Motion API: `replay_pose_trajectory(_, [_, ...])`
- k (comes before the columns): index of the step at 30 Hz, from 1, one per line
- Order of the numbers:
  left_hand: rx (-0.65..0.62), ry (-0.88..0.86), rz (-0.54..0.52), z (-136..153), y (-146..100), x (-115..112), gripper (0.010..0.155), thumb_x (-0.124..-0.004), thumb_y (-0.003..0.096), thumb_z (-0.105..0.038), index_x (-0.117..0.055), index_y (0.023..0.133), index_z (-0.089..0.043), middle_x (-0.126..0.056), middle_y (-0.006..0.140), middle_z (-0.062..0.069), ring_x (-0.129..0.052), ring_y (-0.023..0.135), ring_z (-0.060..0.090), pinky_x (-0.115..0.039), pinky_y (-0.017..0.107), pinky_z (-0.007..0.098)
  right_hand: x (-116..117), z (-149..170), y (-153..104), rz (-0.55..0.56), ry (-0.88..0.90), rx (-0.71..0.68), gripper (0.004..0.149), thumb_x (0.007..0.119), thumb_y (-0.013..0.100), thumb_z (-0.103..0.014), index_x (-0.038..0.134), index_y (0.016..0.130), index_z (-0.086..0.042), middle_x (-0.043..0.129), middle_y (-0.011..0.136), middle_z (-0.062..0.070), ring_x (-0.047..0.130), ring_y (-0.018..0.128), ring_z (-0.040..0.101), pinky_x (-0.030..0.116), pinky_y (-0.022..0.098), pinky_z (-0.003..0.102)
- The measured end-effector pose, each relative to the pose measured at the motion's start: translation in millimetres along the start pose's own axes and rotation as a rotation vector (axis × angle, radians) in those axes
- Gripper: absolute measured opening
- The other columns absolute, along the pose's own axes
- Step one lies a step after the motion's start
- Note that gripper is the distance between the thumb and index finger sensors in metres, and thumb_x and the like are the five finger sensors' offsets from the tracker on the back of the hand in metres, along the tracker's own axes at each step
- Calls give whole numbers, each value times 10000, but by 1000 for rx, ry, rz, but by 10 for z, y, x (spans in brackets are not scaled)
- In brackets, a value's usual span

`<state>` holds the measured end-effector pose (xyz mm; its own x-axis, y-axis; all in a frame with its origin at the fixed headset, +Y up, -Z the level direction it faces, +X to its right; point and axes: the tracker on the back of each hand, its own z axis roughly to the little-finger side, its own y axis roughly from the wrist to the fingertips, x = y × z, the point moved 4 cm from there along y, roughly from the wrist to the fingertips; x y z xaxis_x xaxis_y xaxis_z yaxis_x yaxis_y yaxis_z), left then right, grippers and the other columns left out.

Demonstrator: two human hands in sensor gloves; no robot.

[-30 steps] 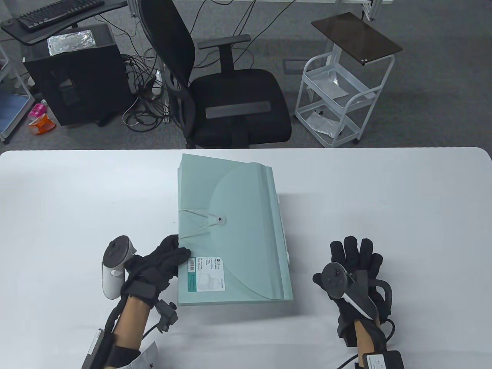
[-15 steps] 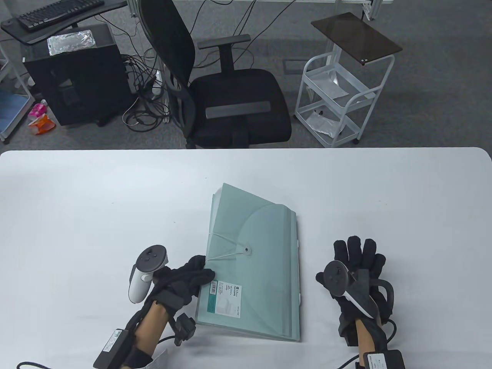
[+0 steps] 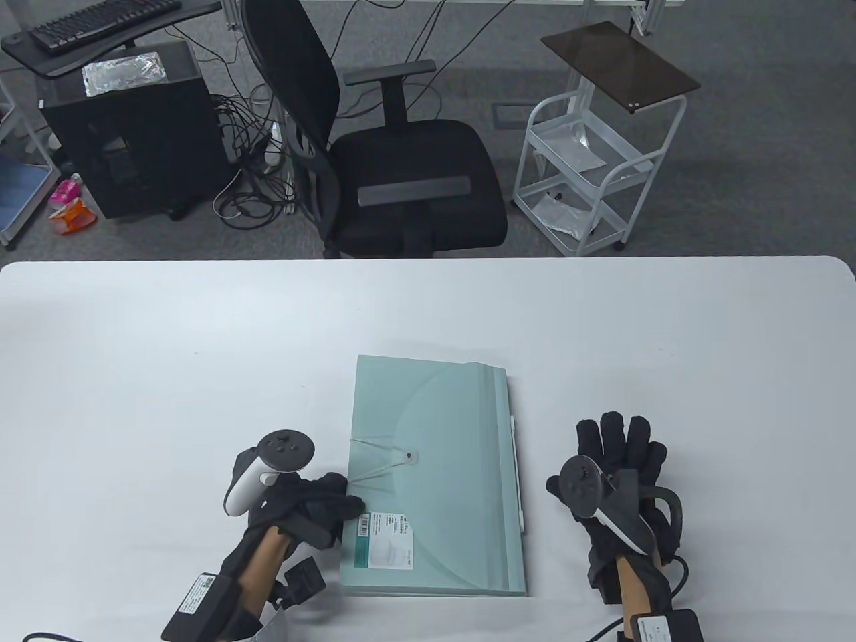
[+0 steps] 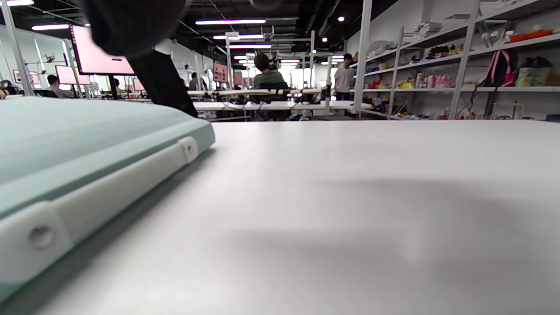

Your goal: Pull documents from accordion folder and sort

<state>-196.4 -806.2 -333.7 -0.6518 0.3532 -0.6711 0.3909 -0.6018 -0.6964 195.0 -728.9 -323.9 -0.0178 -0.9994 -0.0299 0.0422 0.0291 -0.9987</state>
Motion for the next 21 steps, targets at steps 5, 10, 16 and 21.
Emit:
replay_pose_trajectory(5, [44,68,-14,2,-26,44,659,-656,629,-324,-440,1093,91,-759,935,225,-974,710,283,-802,531,446,6,-61,-9,10,-25,-21,872,645,405,-564,259,1059,-134,222,1140,241,134,987,586,237,712,730])
replay_pose_trajectory(10, [78,188,-98,-22,-91,134,616,-654,630,-329,-488,1100,33,-774,937,208,-974,708,281,-796,536,456,0,-195,-46,36,-27,-79,852,628,415,-565,274,1056,-130,249,1139,239,173,994,580,260,714,728])
replay_pose_trajectory(16, [59,230,-184,-39,-95,211,640,-660,622,-408,-524,1097,0,-782,949,189,-971,713,287,-787,546,466,47,-555,-150,32,-61,-226,841,601,426,-576,277,1056,-123,272,1134,246,205,991,585,287,705,731])
replay_pose_trajectory(21, [16,449,-360,-233,-150,187,682,-683,598,-457,-521,1117,-44,-731,1025,183,-911,815,331,-741,606,510,230,-1018,-304,-70,-74,-425,846,576,426,-599,281,1054,-114,297,1125,260,258,981,595,334,692,732])
